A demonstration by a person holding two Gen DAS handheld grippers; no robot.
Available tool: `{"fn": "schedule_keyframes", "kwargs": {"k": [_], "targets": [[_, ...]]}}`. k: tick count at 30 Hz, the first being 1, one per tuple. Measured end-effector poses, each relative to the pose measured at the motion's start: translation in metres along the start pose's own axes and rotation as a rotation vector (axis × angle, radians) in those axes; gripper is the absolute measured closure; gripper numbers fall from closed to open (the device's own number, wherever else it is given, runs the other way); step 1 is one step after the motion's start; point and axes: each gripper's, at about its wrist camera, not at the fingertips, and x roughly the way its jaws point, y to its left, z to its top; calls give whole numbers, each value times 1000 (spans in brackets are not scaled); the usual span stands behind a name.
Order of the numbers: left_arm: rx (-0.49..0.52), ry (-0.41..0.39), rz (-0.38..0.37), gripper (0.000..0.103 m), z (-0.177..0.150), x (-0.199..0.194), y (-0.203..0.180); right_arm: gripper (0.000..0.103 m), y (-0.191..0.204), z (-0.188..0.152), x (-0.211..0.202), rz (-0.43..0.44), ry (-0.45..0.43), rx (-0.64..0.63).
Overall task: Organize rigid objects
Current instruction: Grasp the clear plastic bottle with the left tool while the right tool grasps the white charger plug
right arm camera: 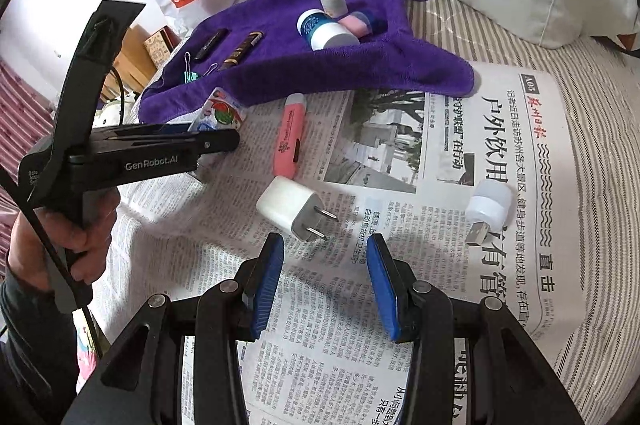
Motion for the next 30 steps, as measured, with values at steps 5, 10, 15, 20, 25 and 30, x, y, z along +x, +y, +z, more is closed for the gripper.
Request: {"fn": "schedule_keyframes", "kwargs": {"k": [5,10,15,20,25,30], "targets": [[27,-27,25,62,-9,-4,-9,60,0,1,2,0,1,1],[-8,-34,-11,63,-12,-8,1,60,3,5,4,-8,1,-18],[-27,-72,-29,63,-14,-25,19,60,12,9,6,3,-3,-57],[-51,-72,-53,63,-19,-33,30,59,21,16,17,-9,5,-107],[-64,-67,-66,63,-23,-34,38,59,28,20,28,-28,18,-159],[-52,-60,-81,63,-21,-30,34,59,37,27,36,-54,19,-222]]}}
